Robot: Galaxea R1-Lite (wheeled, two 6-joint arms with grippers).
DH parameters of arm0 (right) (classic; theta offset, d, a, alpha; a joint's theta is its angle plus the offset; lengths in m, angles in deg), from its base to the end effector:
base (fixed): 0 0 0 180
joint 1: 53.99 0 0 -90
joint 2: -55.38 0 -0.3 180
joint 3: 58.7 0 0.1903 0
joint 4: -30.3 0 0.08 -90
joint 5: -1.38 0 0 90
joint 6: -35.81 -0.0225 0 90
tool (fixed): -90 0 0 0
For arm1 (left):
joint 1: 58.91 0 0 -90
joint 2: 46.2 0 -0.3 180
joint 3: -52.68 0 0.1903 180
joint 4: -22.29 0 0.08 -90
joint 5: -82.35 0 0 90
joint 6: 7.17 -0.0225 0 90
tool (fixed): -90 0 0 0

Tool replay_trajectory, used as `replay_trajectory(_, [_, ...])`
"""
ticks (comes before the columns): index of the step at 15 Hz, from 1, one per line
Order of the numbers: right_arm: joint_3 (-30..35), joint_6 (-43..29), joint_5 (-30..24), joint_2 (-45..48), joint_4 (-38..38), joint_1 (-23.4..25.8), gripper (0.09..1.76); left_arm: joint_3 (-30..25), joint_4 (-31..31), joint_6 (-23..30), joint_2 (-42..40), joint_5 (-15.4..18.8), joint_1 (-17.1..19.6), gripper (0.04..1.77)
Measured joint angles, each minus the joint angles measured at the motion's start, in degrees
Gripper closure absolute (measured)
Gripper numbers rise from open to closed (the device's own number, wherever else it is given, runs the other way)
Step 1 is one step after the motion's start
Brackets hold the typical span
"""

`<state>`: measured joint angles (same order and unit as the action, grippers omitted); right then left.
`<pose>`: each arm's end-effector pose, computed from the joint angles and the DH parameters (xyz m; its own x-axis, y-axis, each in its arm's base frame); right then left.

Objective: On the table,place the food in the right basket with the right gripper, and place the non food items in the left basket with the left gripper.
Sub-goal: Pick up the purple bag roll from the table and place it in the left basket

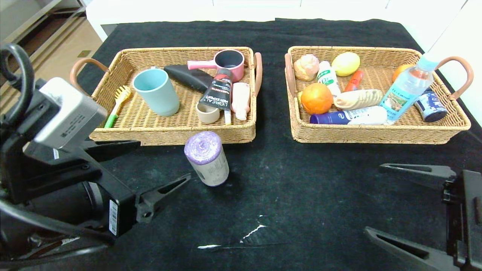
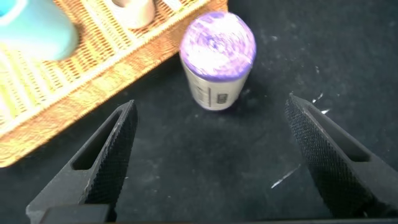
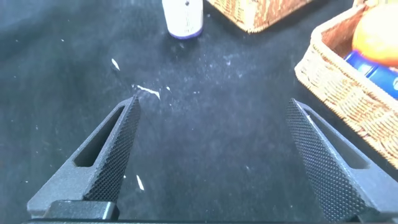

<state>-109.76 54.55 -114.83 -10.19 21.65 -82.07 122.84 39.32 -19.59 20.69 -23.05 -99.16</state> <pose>0.1363 0.0840 0.2152 0.5795 0.8098 -0.0916 -0.7959 0.5383 -0.2769 0.1344 -0.1059 0.2626 0.8863 -0.4024 -0.2293 0.4551 0.8483 0.2706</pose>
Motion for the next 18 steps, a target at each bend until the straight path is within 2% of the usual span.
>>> replay_trajectory(3, [0.2, 0.0, -0.2, 1.5, 0.2, -0.1, 0.15, 8.7, 12.1, 0.2, 0.5, -1.9, -1.0, 0.09])
replay_trajectory(6, [0.1, -0.1, -0.1, 3.1, 0.2, -0.1, 0.15, 17.0, 20.2, 2.8, 3.0, -6.2, -2.5, 0.09])
replay_trajectory(9, [0.1, -0.1, -0.1, 4.4, 0.4, -0.3, 0.15, 25.6, 27.8, 10.3, 7.3, -7.5, -4.3, 0.09])
replay_trajectory(12, [0.0, -0.1, -0.1, 4.9, 0.4, -0.2, 0.15, 34.4, 35.0, 19.2, 13.1, -10.7, -5.5, 0.09])
replay_trajectory(14, [-0.1, -0.1, -0.1, 5.1, 0.3, -0.2, 0.15, 40.2, 40.4, 25.5, 17.0, -11.4, -6.0, 0.09])
replay_trajectory(18, [-0.1, 0.0, 0.0, 5.2, 0.3, -0.2, 0.15, 46.2, 46.2, 36.7, 23.3, -11.3, -5.9, 0.09])
